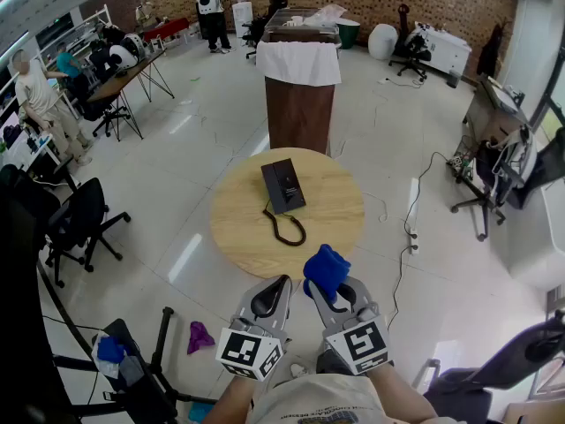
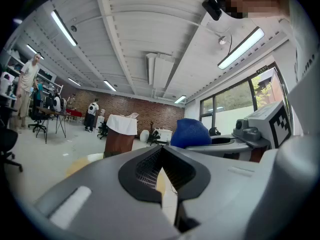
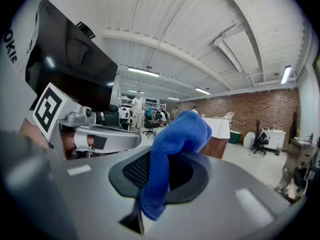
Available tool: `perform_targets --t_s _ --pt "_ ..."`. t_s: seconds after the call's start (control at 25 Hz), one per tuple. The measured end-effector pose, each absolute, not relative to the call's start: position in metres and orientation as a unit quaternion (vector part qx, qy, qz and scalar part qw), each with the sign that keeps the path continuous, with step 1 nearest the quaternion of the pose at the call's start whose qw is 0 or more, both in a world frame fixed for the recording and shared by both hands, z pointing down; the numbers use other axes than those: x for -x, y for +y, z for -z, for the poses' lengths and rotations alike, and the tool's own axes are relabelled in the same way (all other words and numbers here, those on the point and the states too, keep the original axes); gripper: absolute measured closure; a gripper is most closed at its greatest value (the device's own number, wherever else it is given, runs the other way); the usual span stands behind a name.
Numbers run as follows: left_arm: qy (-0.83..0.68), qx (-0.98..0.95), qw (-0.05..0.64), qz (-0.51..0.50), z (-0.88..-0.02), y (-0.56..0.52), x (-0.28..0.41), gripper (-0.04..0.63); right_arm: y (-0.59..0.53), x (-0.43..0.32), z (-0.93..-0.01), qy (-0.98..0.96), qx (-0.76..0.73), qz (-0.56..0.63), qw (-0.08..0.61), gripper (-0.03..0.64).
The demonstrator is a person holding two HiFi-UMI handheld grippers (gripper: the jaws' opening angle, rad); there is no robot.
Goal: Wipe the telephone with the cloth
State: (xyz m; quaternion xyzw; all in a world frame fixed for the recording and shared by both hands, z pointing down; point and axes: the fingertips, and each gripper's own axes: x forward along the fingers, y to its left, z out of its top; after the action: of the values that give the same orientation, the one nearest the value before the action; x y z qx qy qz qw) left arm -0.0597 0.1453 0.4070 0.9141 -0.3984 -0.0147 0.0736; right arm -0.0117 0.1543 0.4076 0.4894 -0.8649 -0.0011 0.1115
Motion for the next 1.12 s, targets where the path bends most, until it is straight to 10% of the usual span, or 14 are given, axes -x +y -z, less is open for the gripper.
perform_targets --t_s 1.12 --pt "-0.433 -0.898 0.083 -0.001 -0.419 0.018 0.032 0.595 0.022 -0.009 -0.412 -0.89 -0.446 0.0 0.098 0.555"
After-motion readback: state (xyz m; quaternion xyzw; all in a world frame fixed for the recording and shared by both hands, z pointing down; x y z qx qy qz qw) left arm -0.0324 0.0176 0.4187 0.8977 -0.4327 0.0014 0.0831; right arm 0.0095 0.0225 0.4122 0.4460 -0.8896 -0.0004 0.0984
